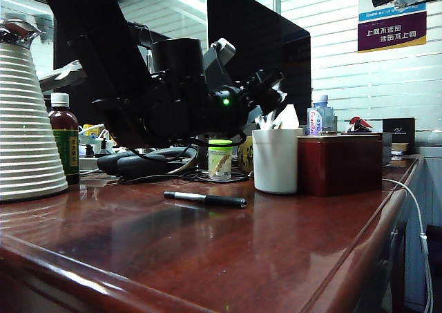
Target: Pick up all the pens on the desk and put them into the pen holder one by one.
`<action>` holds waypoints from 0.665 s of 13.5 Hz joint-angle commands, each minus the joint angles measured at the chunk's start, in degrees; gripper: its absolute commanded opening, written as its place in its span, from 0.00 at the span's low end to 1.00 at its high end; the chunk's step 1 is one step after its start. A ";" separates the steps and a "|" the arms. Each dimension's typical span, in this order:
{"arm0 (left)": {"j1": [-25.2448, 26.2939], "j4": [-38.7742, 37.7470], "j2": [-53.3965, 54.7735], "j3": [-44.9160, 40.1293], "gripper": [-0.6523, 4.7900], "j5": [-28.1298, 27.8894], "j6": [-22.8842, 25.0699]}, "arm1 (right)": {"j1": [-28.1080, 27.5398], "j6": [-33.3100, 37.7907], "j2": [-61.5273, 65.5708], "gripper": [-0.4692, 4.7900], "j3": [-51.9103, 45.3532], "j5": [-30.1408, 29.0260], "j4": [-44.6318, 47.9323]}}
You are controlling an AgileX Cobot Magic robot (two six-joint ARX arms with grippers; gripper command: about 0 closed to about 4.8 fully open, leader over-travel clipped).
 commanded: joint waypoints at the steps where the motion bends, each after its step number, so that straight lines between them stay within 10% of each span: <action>1: -0.07 7.28 -0.59 0.20 0.58 3.80 0.15 | 0.00 -0.15 -0.22 0.51 0.20 0.04 1.07; 4: 0.31 1.77 -7.80 0.09 0.67 10.38 0.17 | 0.02 -0.13 -0.22 0.51 0.20 0.00 1.31; 5: 2.62 -29.00 -21.27 0.09 0.81 17.16 10.58 | 0.50 -0.11 -0.22 0.51 0.20 -0.55 1.27; 9: 6.32 -85.35 -34.56 0.13 0.81 11.63 23.37 | 7.19 -0.98 3.76 0.51 0.28 -8.50 1.97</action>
